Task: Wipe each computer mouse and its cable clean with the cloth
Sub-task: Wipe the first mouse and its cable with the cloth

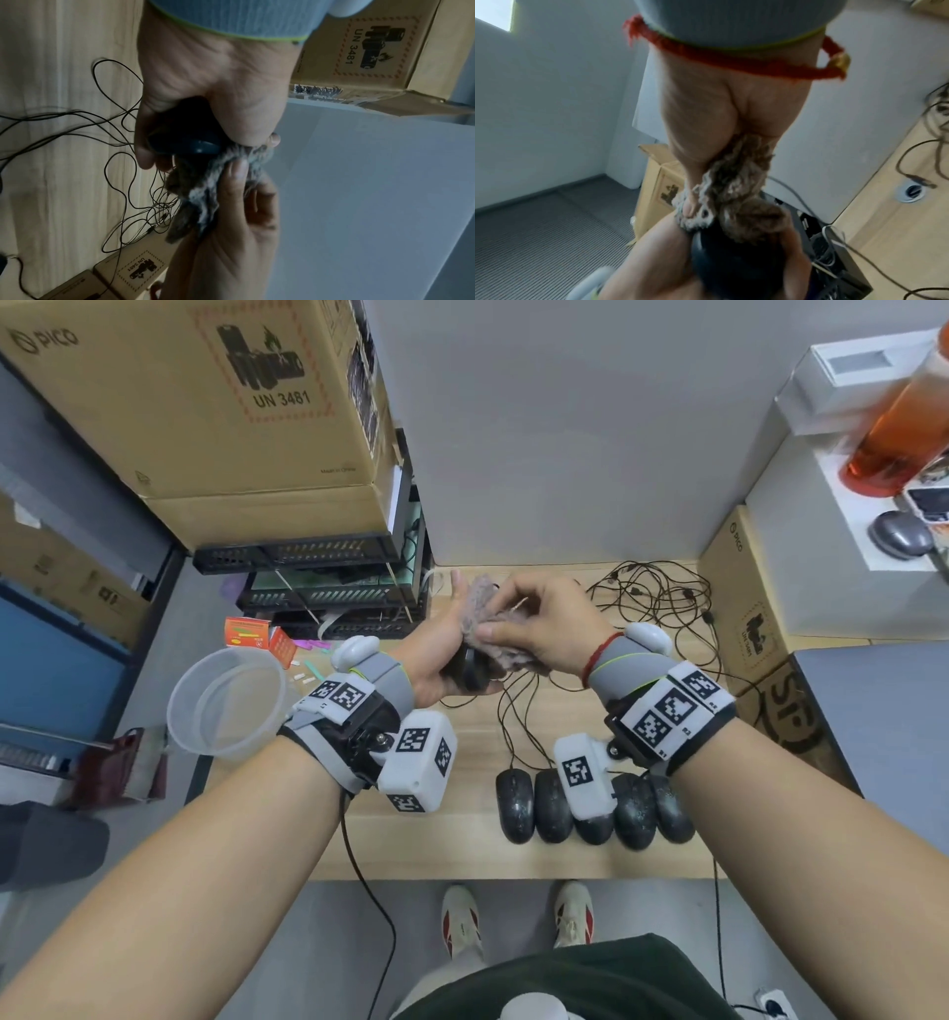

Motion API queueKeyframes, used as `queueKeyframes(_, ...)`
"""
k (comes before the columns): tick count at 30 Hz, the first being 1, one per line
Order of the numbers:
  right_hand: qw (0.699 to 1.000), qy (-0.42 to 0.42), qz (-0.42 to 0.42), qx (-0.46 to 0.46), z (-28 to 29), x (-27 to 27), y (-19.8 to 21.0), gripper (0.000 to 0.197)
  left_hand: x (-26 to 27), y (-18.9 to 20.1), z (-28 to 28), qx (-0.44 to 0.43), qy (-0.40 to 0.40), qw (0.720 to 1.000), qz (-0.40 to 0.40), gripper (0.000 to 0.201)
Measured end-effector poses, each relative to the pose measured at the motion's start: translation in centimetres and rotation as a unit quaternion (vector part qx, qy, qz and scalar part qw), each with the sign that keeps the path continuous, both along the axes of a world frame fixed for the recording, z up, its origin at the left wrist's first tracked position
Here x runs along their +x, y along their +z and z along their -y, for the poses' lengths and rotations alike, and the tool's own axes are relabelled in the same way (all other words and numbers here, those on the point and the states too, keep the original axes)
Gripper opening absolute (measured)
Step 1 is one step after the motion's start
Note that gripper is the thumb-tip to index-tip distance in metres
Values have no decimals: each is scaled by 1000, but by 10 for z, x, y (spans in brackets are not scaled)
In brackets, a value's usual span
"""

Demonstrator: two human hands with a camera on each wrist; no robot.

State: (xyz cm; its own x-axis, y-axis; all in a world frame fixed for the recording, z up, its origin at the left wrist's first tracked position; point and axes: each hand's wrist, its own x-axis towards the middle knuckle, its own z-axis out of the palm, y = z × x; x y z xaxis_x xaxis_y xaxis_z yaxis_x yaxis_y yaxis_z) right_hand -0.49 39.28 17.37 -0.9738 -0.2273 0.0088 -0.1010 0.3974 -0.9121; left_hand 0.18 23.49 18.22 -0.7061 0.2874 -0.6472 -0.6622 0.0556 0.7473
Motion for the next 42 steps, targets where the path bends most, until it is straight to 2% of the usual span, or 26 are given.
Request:
queueKeyframes(2,999,36,-14,25,6,2,7,26,1,1,-2,0,-10,1000,2,97)
queueKeyframes(3,999,25,-14,35,5,0,5,27,1,2,-2,-6,-3,1000,10,96)
queueKeyframes(6,993,-108,9,42,-17,-13,-9,25,-1,3,5,-30,3,999,24,85)
queueKeyframes(8,988,-151,17,11,-31,-16,-10,23,-2,5,10,-52,-8,998,18,72)
queueKeyframes(11,995,-94,8,-10,-35,-13,-2,26,-1,9,13,-76,-19,997,-7,63)
queueKeyframes(15,996,-4,89,-16,-22,-2,6,22,-1,11,9,-91,-20,995,-35,56)
queueKeyframes(19,996,2,86,7,-17,-1,4,15,-1,17,10,-98,-32,993,-49,47)
queueKeyframes(27,993,-1,27,116,-21,-10,-15,27,2,17,9,-119,-69,985,-108,32)
queueKeyframes(31,985,-5,14,174,-26,-7,-18,10,1,12,16,-153,-54,977,-137,24)
queueKeyframes(33,980,-27,21,196,-36,-7,-22,8,-1,12,21,-159,-47,976,-144,24)
queueKeyframes(37,961,-99,70,250,-70,-7,-35,27,-6,16,39,-153,-13,976,-151,25)
queueKeyframes(40,933,-172,118,293,-101,0,-44,7,-11,21,51,-146,37,977,-150,25)
queueKeyframes(42,919,-225,136,294,-115,1,-51,9,-13,22,56,-141,61,978,-142,26)
